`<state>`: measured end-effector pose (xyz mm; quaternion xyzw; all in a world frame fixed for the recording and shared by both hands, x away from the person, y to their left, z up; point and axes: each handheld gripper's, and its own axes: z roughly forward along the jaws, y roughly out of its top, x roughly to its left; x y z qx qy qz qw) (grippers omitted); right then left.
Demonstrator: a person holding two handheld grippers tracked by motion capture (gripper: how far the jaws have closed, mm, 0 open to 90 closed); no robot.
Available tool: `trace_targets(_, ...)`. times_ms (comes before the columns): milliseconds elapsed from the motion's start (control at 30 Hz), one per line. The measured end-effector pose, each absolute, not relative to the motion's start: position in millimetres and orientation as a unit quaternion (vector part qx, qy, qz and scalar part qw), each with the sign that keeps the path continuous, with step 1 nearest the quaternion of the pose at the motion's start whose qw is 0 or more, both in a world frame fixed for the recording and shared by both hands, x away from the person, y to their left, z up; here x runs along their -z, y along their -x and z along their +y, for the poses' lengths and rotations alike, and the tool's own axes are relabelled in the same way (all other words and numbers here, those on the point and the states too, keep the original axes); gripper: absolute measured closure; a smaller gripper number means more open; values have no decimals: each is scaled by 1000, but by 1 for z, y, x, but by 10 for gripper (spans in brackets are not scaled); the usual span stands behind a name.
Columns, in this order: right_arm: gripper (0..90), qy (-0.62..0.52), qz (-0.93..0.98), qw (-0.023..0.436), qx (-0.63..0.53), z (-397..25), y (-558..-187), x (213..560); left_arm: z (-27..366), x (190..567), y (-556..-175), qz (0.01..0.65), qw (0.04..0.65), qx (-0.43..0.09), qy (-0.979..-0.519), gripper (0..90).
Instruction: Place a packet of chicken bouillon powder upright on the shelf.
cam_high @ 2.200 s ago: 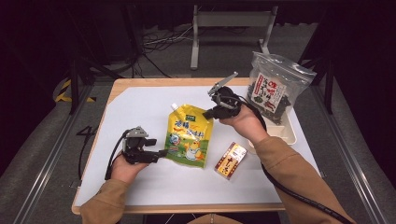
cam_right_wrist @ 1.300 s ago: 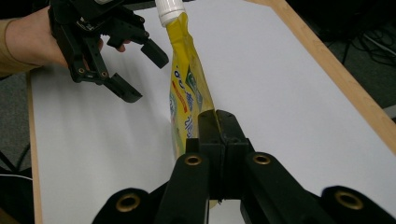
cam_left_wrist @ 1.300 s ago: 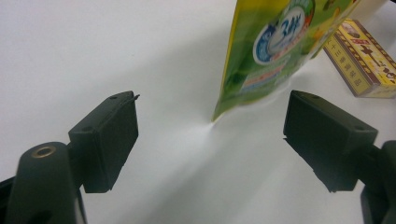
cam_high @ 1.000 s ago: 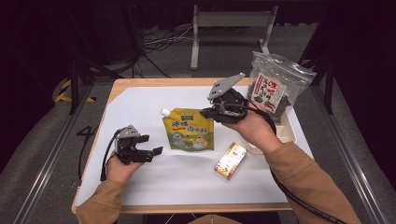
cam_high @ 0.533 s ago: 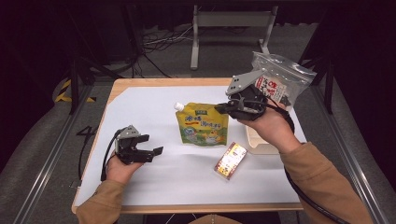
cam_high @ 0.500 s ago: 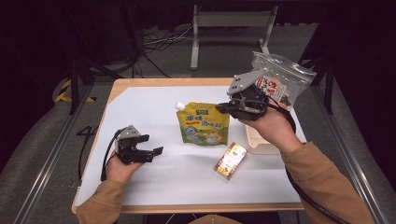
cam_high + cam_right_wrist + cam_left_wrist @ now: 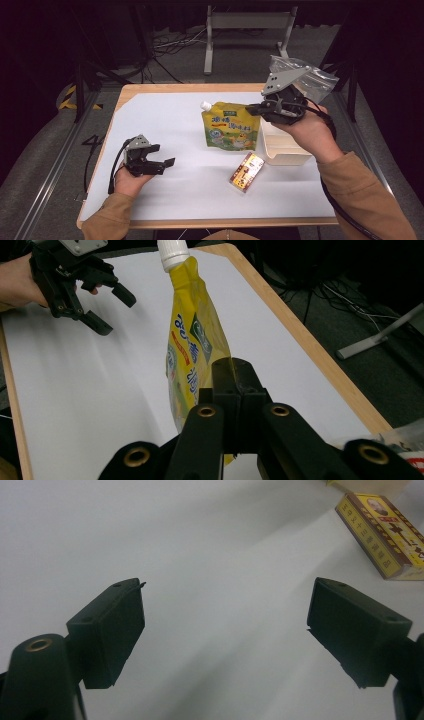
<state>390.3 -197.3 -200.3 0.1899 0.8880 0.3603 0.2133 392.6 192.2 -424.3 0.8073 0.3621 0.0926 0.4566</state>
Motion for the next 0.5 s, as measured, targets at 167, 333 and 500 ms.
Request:
trace_targets(167, 900, -192, 886, 223, -359, -210, -388, 195, 192, 425, -392, 360, 455, -93, -809, 159)
trace_targets(333, 900, -198, 883, 229, -359, -222, -387, 191, 191, 425, -393, 358, 456, -90, -809, 159)
trace_targets(500, 900, -207, 878, 239, -359, -237, -385, 186, 191, 426, -392, 357, 457, -91, -810, 159)
